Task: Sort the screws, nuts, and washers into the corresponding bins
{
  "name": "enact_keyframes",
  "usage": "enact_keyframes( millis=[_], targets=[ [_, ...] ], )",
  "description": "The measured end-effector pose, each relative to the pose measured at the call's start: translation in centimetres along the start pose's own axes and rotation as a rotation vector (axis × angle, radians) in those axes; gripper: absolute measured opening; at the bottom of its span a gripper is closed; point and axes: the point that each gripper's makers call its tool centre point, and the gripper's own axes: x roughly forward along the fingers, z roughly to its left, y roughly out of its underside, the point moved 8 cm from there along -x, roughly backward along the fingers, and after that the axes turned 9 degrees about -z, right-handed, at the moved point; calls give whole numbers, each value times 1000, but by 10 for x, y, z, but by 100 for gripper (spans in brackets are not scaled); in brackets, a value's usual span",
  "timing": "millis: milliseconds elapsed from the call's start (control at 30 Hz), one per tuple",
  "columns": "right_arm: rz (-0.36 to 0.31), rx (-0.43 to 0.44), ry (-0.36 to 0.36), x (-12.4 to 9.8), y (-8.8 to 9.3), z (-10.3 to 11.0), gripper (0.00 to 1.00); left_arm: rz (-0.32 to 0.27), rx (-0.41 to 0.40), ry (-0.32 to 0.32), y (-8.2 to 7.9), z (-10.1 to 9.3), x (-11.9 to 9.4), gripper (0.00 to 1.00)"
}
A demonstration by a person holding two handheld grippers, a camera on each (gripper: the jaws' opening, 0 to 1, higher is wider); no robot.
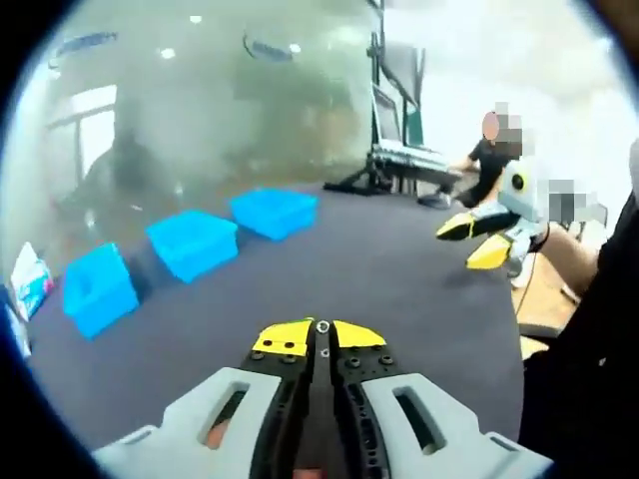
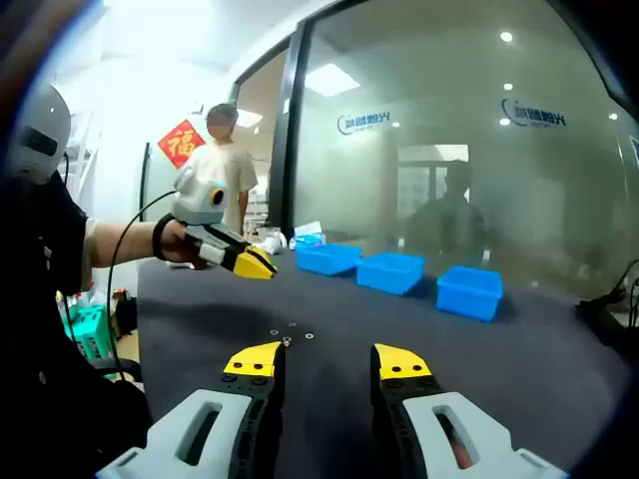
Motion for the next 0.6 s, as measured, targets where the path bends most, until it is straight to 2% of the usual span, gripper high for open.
enact_keyframes(
  millis=[167,267,600],
  targets=[
    [2,-4,-5,2,-2,2,31,-72,-21,-46,-6,0,-11,6],
    [4,-7,-9,3,-3,3,31,-103,-14,-87,-10,9,-16,6],
    [-3,-6,9,6,-3,2,31,-183,36,-318,-29,76,-24,6]
  ],
)
